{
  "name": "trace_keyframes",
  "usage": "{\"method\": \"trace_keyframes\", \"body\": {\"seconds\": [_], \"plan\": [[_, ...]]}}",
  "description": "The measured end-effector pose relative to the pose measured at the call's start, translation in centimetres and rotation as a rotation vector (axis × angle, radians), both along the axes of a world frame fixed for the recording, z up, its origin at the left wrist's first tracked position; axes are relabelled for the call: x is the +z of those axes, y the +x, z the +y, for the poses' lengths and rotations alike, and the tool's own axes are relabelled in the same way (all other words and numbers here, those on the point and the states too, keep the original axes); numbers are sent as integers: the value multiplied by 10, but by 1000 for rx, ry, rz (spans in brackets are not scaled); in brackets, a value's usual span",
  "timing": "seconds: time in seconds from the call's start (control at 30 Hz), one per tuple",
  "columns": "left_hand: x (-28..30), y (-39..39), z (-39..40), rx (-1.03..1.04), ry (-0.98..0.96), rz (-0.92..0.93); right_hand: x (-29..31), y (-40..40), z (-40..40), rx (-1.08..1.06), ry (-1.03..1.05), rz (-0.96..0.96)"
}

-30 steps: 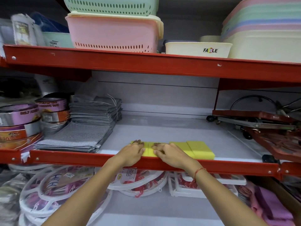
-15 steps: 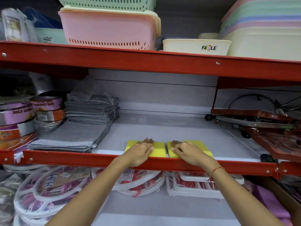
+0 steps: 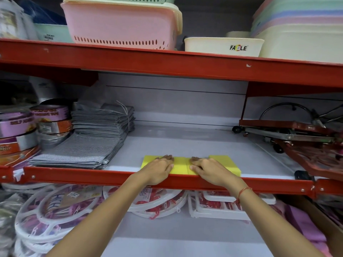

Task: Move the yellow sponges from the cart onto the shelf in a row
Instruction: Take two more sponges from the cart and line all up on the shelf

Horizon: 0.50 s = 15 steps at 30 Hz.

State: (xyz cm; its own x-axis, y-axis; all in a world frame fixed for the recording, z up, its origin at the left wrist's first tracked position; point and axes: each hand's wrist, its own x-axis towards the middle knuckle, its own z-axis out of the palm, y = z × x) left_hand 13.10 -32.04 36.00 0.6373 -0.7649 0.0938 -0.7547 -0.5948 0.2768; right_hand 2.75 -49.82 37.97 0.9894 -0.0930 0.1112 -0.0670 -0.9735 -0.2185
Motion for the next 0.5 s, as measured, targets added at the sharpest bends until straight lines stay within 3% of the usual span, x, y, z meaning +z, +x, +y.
{"method": "trace_keyframes", "body": {"seconds": [0.2,0.37,0.5], "plan": [[13,-12,-12,-26,-38,-17,21,-10,-36,-156,59,-99],[11,-21,-34,-107,-29,19,15,-24,-64,-281,-18,31],[1,-20,-40,-120,-52,36,2,-34,-65,-302,-10,0]]}}
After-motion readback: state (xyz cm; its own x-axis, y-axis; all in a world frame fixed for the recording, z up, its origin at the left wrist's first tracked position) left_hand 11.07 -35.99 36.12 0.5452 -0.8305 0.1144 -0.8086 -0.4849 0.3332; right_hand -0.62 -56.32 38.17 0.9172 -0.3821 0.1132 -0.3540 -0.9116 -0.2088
